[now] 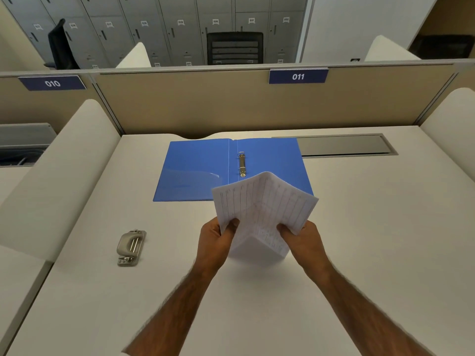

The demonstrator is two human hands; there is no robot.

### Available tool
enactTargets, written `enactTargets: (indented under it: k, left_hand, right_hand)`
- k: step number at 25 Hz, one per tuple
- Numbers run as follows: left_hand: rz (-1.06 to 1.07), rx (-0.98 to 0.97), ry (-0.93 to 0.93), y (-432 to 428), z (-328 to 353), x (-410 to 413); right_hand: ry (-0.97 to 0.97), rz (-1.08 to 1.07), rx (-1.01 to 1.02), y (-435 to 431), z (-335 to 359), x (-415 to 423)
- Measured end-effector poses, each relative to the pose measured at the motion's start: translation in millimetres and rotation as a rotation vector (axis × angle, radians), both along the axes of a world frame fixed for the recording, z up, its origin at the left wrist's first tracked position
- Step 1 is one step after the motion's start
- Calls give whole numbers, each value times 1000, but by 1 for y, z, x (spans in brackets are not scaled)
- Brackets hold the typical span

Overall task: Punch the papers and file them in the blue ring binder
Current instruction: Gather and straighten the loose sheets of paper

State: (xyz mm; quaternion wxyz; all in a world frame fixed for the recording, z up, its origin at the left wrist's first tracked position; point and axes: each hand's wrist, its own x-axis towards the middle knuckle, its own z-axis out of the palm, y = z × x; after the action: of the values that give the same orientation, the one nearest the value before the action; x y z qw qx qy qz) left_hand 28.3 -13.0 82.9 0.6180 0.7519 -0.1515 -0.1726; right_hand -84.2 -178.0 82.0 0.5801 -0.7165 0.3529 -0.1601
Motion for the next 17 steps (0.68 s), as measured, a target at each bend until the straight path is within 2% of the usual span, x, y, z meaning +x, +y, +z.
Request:
enactTargets:
  k: [3,5,9,13,17]
  left_hand:
    - [31,-17,2,0,1,8]
    - [37,1,75,4,-4,12]
    - [31,243,212,11,-40,16]
    - [-26,440,116,12,-74,8]
    - [-36,630,-75,21,-97,8]
  right_hand:
    - [-49,13,-21,-5,4,0]
    - [-23,68,21,-9,3,-1]
    - [110,102,199,-12,-34,-6]
    - [167,66,341,-5,-71,-17]
    - [189,36,398,-5,-85,-21]
